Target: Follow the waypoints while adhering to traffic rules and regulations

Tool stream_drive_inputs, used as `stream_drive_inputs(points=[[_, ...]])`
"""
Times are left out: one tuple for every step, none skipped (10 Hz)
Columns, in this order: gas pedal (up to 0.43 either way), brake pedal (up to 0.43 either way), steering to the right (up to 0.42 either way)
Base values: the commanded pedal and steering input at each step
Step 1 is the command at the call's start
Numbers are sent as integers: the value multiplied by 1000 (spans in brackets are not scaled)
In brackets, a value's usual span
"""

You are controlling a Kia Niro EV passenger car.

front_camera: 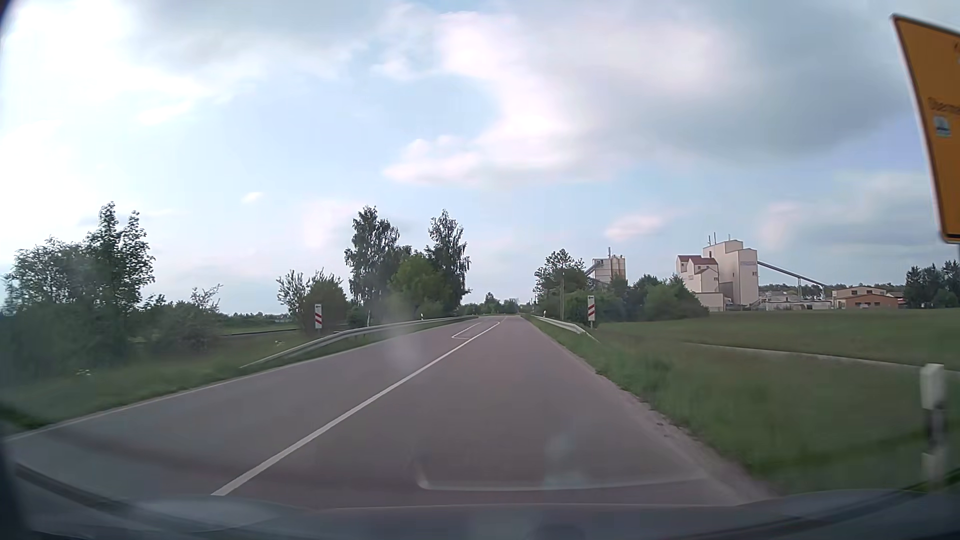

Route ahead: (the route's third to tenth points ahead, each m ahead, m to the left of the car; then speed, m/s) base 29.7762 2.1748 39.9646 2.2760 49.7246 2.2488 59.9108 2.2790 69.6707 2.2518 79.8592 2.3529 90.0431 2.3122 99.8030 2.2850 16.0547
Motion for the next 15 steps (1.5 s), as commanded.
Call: stream_drive_inputs(points=[[177,0,0],[177,0,0],[177,0,0],[169,0,0],[157,0,0],[150,0,0],[150,0,0],[150,0,0],[150,0,0],[150,0,0],[157,0,0],[157,0,0],[157,0,0],[157,0,0],[157,0,0]])
